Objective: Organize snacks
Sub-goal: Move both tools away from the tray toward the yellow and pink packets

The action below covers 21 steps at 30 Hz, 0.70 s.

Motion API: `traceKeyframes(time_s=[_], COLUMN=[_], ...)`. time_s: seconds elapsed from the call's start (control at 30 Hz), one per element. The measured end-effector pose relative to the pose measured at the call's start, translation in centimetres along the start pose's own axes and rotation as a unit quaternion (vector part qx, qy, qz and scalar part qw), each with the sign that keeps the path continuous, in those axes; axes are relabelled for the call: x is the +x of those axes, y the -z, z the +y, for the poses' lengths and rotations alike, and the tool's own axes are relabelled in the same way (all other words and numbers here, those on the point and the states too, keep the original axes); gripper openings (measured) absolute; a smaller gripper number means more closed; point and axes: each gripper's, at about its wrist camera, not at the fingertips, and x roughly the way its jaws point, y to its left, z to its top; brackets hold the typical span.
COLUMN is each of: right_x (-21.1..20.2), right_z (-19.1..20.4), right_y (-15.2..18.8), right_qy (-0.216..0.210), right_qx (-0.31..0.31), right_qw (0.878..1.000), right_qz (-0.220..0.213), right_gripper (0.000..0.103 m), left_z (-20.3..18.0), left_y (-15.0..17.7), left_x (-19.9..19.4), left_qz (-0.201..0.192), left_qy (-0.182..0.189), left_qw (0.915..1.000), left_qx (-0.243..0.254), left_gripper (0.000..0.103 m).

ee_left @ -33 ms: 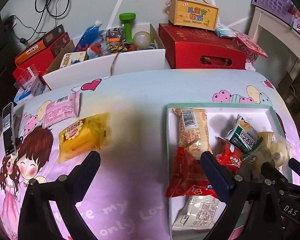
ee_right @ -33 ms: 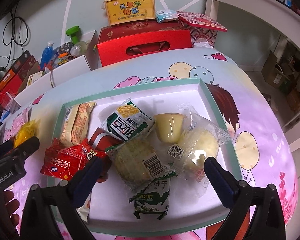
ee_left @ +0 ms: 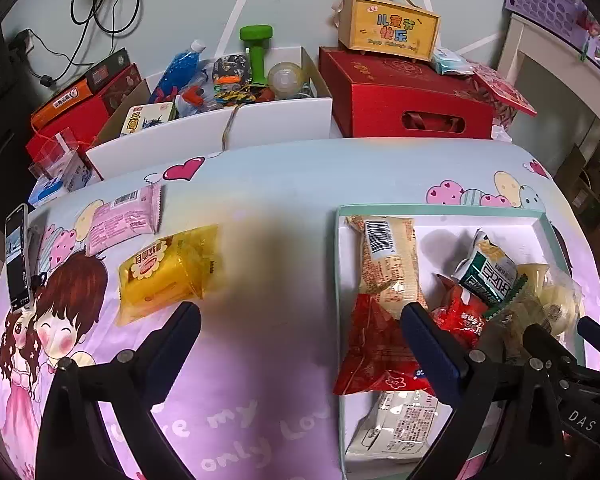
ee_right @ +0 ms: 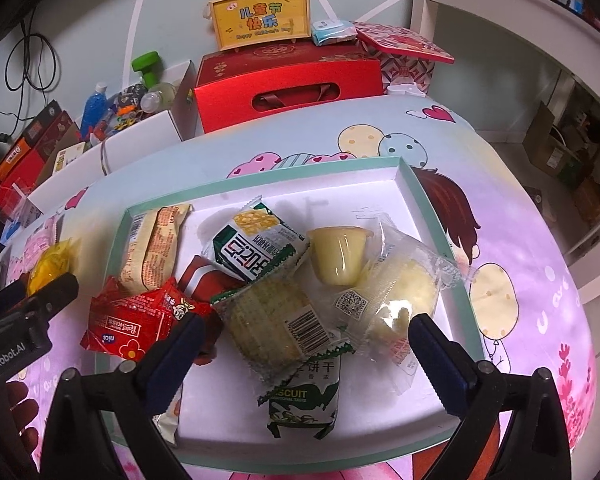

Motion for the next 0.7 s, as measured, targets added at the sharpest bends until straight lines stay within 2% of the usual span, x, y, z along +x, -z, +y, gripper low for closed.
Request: traceKeyframes(time_s=[0.47, 0.7], right_x=[-0.4, -1.1], right_z=[0.6, 2.3], right_y=[-0.2, -0.3], right_qy=[-0.006, -0.038], right_qx=[0.000, -0.003], right_qw=[1.000, 0.999], right_qz=[-0.006, -0.011], right_gripper=[0.103, 0.103], left_z=[1.0, 3.1], left_y=[0.5, 0.8], left_x=[-0.4, -1.0], left_qz=[0.007, 0.007], left_qy=[-0.011, -0.038], left_qw=[0.9999, 0.9992], left_qx=[0.004, -0.006], left_gripper=[0.100, 0.100])
